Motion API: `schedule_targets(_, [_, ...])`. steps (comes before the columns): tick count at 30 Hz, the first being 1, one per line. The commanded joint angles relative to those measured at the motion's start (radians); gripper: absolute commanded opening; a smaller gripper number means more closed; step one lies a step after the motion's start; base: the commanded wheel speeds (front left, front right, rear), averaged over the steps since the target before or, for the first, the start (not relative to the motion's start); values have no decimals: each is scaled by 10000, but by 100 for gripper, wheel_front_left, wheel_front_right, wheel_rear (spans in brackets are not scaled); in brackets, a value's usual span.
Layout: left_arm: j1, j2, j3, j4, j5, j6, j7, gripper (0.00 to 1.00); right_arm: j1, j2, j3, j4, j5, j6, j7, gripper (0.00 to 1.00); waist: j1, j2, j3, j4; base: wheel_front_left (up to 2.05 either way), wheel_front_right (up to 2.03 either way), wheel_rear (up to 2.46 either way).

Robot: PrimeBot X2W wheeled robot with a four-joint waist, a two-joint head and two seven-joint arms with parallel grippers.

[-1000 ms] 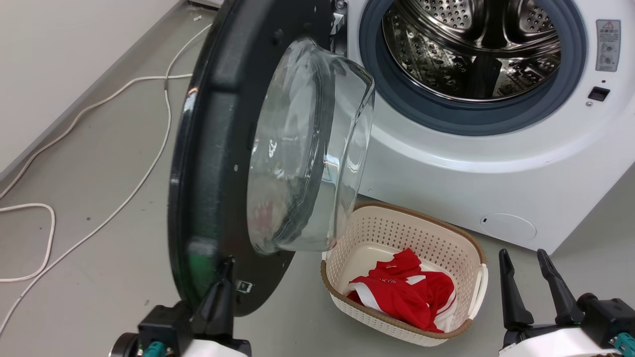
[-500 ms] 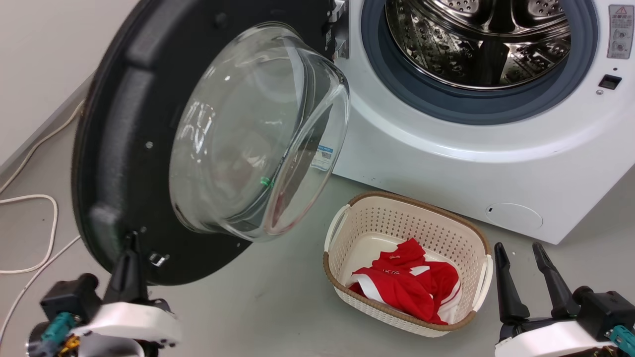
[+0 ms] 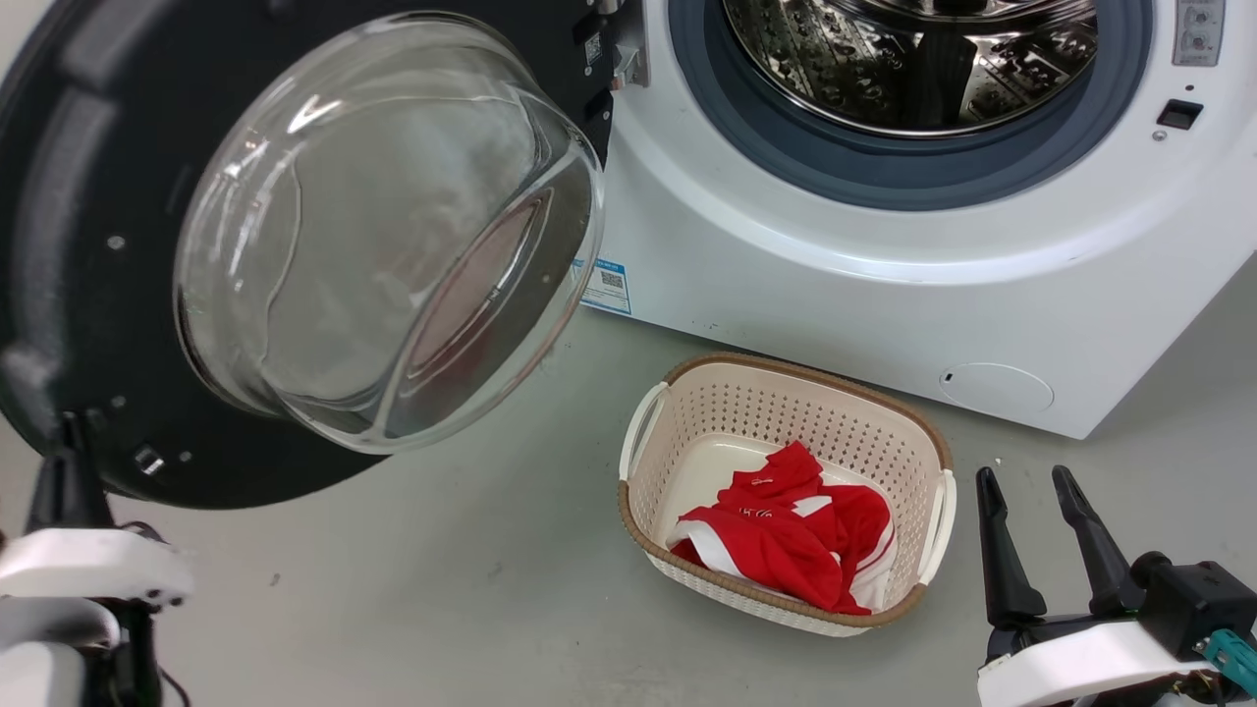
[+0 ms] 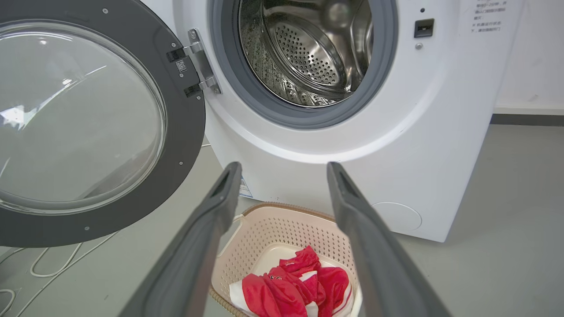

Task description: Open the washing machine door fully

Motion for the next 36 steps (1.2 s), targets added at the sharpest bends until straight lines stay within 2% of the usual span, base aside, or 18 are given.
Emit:
schedule_targets(1, [-324, 191, 204, 368, -113, -93, -91, 0, -190, 20, -30, 18, -55, -3, 12, 100, -1, -1, 58, -34, 0, 0, 0])
schedule_targets(10, [-1511, 562, 538, 2112, -324, -625, -315, 0, -355, 20, -77, -22, -176, -3, 72, 100, -1, -1, 252, -75, 0, 0, 0])
schedule_targets(18, [-2545, 850, 345, 3728, 104, -989, -419, 0, -356, 20, -98, -43, -263, -3, 153, 100, -1, -1, 285, -17, 0, 0, 0])
schedule_targets(24, [-2970, 751, 190, 4469, 428, -1218, -458, 0, -323, 20, -85, -14, -247, -3, 150, 100, -1, -1, 223, -1, 0, 0, 0])
schedule_targets(31, [-2544, 569, 570, 4043, 952, -1136, -459, 0, -155, 20, -83, 112, -134, -3, 95, 100, -1, -1, -104, 6, 0, 0, 0])
schedule_targets(36, [-1569, 177, 880, 2988, 1429, -945, -453, 0, -27, 20, -58, 204, 11, -3, -10, 100, -1, -1, -410, -14, 0, 0, 0])
